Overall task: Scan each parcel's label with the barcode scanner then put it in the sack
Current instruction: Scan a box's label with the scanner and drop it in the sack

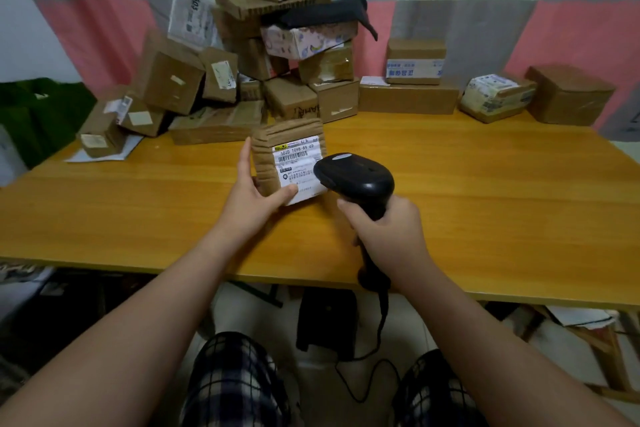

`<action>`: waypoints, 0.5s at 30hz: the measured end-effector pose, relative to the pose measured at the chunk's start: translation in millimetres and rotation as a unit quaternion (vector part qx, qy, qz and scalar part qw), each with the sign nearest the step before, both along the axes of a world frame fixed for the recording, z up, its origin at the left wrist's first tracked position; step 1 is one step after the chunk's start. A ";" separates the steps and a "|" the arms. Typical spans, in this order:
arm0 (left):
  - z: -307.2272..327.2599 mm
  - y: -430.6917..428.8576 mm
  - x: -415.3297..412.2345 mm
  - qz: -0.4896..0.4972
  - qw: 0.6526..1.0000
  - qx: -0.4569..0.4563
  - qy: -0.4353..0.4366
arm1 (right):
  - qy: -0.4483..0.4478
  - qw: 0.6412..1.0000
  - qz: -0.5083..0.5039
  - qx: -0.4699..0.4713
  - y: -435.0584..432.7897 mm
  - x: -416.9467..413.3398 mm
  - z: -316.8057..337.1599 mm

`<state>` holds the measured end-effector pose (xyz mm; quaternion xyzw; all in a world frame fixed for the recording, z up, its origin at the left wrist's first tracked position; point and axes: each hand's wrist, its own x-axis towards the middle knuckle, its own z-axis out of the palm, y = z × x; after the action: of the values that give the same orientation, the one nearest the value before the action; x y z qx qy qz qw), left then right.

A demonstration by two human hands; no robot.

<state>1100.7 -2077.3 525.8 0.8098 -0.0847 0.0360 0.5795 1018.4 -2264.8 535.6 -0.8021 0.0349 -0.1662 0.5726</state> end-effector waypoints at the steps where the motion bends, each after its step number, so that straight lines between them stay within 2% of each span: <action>1: -0.1 1.3 1.3 0.002 1.000 0.000 0.001 | 0.002 1.000 0.002 -0.005 3.1 0.6 -0.5; 15: 1.1 3.1 4.7 0.007 0.999 -0.034 -0.028 | -0.007 1.000 0.028 -0.006 14.4 3.7 -3.0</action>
<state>1105.5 -2074.2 526.9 0.7889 -0.0936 0.0652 0.6039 1022.1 -2250.4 532.6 -0.8049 0.0069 -0.1559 0.5725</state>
